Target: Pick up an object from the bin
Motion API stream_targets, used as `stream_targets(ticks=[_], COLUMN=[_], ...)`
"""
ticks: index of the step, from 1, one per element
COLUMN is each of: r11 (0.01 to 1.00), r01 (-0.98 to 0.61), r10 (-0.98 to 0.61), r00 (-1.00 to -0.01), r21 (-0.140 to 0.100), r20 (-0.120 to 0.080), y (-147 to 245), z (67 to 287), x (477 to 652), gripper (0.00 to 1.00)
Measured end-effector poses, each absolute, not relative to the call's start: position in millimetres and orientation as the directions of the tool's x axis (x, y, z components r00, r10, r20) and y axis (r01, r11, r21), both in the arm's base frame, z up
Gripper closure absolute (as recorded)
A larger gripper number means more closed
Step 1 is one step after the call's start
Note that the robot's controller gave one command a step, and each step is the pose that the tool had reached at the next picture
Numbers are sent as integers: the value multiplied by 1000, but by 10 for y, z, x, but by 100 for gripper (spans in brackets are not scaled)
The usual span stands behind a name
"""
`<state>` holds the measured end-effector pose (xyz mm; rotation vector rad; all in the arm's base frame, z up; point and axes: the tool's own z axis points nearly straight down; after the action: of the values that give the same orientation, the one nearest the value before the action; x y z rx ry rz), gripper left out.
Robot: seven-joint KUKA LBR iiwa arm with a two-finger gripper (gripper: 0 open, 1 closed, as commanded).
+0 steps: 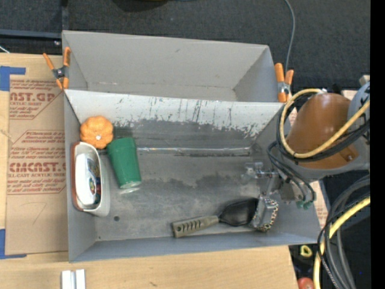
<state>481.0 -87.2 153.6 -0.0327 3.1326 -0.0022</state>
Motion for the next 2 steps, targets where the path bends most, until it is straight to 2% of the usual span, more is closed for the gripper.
stream_targets(ticks=[1,2], r11=[998,997], r01=[-55,-80], r10=[-55,-80], r00=[-998,-997], r21=[0,-5], r20=[-8,-22], y=[-877,-831], z=[764,704], x=[4863,4888], gripper=[0,0])
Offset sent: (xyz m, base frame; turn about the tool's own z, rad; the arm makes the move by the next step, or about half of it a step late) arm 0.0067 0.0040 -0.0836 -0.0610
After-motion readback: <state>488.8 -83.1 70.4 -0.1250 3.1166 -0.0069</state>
